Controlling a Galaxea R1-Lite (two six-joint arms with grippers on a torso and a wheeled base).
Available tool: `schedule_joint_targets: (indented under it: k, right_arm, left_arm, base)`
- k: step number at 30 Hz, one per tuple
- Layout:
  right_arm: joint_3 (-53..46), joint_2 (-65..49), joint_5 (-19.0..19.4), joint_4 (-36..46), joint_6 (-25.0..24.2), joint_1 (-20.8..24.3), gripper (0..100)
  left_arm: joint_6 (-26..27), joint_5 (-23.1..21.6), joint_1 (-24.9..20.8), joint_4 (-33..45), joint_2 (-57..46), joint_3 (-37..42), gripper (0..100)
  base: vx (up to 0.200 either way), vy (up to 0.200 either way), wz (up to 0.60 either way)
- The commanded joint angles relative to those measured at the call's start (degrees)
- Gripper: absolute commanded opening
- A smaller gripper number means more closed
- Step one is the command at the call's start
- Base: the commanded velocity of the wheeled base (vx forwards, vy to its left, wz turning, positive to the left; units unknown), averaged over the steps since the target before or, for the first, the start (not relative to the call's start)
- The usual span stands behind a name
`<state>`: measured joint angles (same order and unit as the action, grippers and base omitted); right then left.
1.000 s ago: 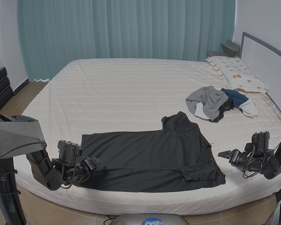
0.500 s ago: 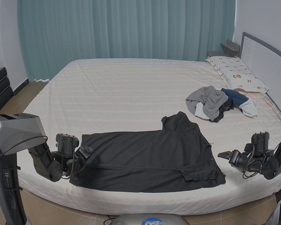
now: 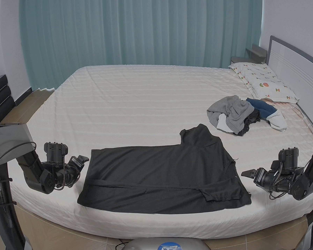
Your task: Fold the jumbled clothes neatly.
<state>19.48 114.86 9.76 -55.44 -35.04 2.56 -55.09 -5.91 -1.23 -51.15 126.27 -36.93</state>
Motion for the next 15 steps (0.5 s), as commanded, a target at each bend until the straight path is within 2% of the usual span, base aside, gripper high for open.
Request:
schedule_joint_targets:
  k: [1, 2, 3, 4, 7, 15]
  right_arm:
    - [-0.4, 0.0, -0.2, 0.0, 0.1, 0.4, 100]
    - [-0.7, 0.0, -0.2, -0.1, 0.1, 0.4, 100]
    - [-0.7, 0.0, -0.2, -0.1, 0.1, 0.4, 100]
    - [-0.7, 0.0, -0.2, -0.1, 0.1, 0.5, 100]
    - [-0.7, 0.1, -0.2, -0.1, 0.0, 1.0, 100]
    - [-0.7, 0.3, -0.4, -0.1, -0.1, 2.2, 100]
  left_arm:
    - [9.3, -7.0, 0.4, 0.9, -4.4, 4.4, 100]
    - [11.9, -7.1, 0.4, 1.3, -4.0, 4.9, 100]
    - [12.4, -7.1, 0.4, 1.4, -4.0, 5.0, 100]
    - [16.2, -7.1, 0.1, 2.2, -3.9, 5.5, 100]
    - [20.0, -7.0, -0.6, 3.8, -3.3, 6.0, 100]
    - [20.1, -5.4, -1.9, 3.8, -0.6, 4.1, 100]
  base:
    - [0.0, 0.0, 0.0]
    - [0.0, 0.0, 0.0]
    - [0.0, 0.0, 0.0]
    - [0.0, 0.0, 0.0]
    - [0.0, 0.0, 0.0]
    - [0.0, 0.0, 0.0]
